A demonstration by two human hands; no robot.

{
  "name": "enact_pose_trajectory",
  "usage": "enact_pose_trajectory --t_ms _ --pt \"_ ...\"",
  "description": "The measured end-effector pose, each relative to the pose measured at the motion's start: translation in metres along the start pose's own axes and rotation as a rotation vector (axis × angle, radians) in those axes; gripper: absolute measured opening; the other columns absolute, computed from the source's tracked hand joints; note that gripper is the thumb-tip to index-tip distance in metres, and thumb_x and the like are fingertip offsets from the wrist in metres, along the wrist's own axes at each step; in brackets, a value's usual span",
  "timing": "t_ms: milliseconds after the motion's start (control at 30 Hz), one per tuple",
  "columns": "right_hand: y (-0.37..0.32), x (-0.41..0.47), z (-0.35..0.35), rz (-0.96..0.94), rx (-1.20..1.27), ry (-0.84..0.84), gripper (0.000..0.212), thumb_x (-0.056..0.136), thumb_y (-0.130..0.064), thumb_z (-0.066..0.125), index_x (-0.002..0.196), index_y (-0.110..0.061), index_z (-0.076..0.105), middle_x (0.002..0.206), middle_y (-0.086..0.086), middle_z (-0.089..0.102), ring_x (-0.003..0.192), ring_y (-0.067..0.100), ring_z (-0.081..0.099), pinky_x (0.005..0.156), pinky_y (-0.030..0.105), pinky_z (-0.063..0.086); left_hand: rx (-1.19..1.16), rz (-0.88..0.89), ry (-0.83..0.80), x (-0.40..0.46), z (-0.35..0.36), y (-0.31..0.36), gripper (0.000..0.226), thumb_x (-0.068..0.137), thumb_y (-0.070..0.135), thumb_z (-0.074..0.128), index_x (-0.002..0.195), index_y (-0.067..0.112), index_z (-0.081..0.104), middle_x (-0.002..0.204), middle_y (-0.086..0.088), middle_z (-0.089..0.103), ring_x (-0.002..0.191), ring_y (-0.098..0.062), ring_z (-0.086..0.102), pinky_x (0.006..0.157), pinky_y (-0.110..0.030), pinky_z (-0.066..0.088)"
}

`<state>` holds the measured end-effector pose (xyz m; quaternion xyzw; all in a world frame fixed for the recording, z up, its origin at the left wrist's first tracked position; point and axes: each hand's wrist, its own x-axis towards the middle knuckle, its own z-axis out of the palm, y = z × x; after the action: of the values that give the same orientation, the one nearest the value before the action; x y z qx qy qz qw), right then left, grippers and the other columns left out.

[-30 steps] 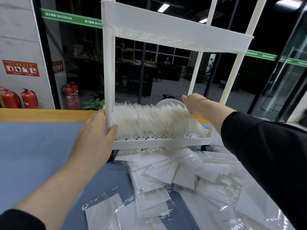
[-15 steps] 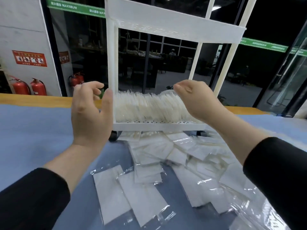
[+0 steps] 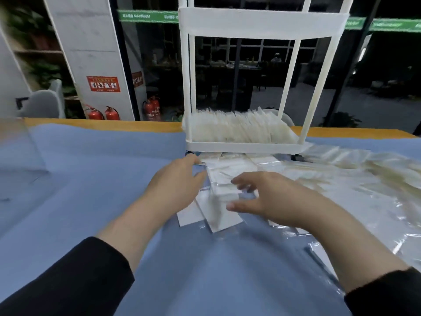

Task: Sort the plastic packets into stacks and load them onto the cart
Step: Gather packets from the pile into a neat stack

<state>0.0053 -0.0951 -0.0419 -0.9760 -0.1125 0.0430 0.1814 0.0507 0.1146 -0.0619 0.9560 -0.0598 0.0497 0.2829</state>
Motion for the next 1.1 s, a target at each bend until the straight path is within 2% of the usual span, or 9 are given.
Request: enact_pose_trajectory --t_ms 133,267,400,500,567,667,833,967,1100 --pt "-0.012 0.003 0.03 0.042 -0.202 0.011 0.064 0.078 -0.076 0.06 0.12 -0.028 0.057 0.116 -0.005 0.06 0.105 0.019 0.057 0.08 0.034 0.046 0.306 -0.009 -0.147 -0.001 0.004 -0.023 0.053 0.102 0.05 0.047 0.15 0.028 0.042 0.15 0.0 0.048 0.137 -0.026 0.044 0.109 -0.037 0.039" --pt "-0.014 0.007 0.04 0.053 -0.154 0.019 0.05 0.079 -0.067 0.067 0.096 -0.021 0.053 0.107 -0.002 0.056 0.095 0.018 0.054 0.069 0.034 0.038 0.309 0.059 -0.182 0.007 -0.002 -0.028 0.053 0.099 0.049 0.056 0.148 0.03 0.047 0.145 0.003 0.053 0.133 -0.021 0.048 0.103 -0.031 0.038" --pt "-0.015 0.004 0.037 -0.004 -0.013 0.019 0.048 0.085 -0.05 0.071 0.121 -0.019 0.06 0.101 -0.008 0.06 0.093 0.012 0.058 0.085 0.034 0.05 0.162 0.057 -0.199 0.006 -0.001 -0.027 0.046 0.098 0.053 0.057 0.14 0.035 0.055 0.124 0.009 0.06 0.114 -0.014 0.056 0.09 -0.025 0.039" --pt "-0.014 0.004 0.038 -0.053 0.068 0.051 0.041 0.09 -0.049 0.066 0.123 -0.025 0.063 0.096 -0.015 0.063 0.088 0.002 0.058 0.081 0.025 0.049 0.042 0.037 -0.165 0.005 0.002 -0.027 0.039 0.097 0.053 0.057 0.133 0.037 0.058 0.109 0.015 0.059 0.104 -0.011 0.057 0.085 -0.025 0.039" --pt "-0.012 0.004 0.036 -0.065 0.11 0.097 0.034 0.092 -0.051 0.062 0.123 -0.036 0.063 0.1 -0.02 0.061 0.091 -0.002 0.056 0.08 0.02 0.045 0.057 0.046 -0.137 0.006 0.002 -0.03 0.035 0.098 0.051 0.059 0.13 0.037 0.059 0.112 0.015 0.059 0.104 -0.011 0.057 0.086 -0.026 0.041" --pt "-0.006 0.009 0.032 -0.104 0.048 0.19 0.029 0.095 -0.048 0.059 0.123 -0.037 0.062 0.114 -0.02 0.054 0.102 0.002 0.053 0.086 0.024 0.041 0.078 0.047 -0.099 0.007 0.001 -0.031 0.031 0.1 0.046 0.057 0.128 0.035 0.061 0.117 0.008 0.054 0.11 -0.015 0.055 0.089 -0.028 0.042" --pt "-0.012 0.039 0.021 -0.128 -0.136 0.197 0.058 0.092 -0.048 0.065 0.144 -0.034 0.044 0.141 -0.01 0.044 0.127 0.013 0.046 0.101 0.03 0.039 0.003 0.034 -0.017 0.01 0.001 -0.032 0.026 0.103 0.04 0.051 0.126 0.031 0.06 0.126 0.008 0.056 0.112 -0.017 0.055 0.091 -0.032 0.046" --pt "-0.028 0.09 0.019 -0.161 -0.286 0.079 0.081 0.084 -0.057 0.071 0.151 -0.032 0.034 0.151 -0.005 0.038 0.13 0.02 0.047 0.105 0.039 0.042 -0.041 0.017 0.038 0.012 -0.001 -0.034 0.025 0.102 0.036 0.05 0.124 0.031 0.061 0.126 0.006 0.063 0.11 -0.02 0.058 0.093 -0.038 0.052" --pt "-0.028 0.125 0.019 -0.102 -0.348 0.028 0.077 0.087 -0.05 0.07 0.152 -0.027 0.035 0.152 -0.002 0.042 0.131 0.022 0.049 0.104 0.038 0.043 -0.115 0.019 0.123 0.011 -0.005 -0.034 0.021 0.102 0.034 0.049 0.116 0.029 0.064 0.115 0.006 0.065 0.102 -0.022 0.059 0.086 -0.043 0.055"
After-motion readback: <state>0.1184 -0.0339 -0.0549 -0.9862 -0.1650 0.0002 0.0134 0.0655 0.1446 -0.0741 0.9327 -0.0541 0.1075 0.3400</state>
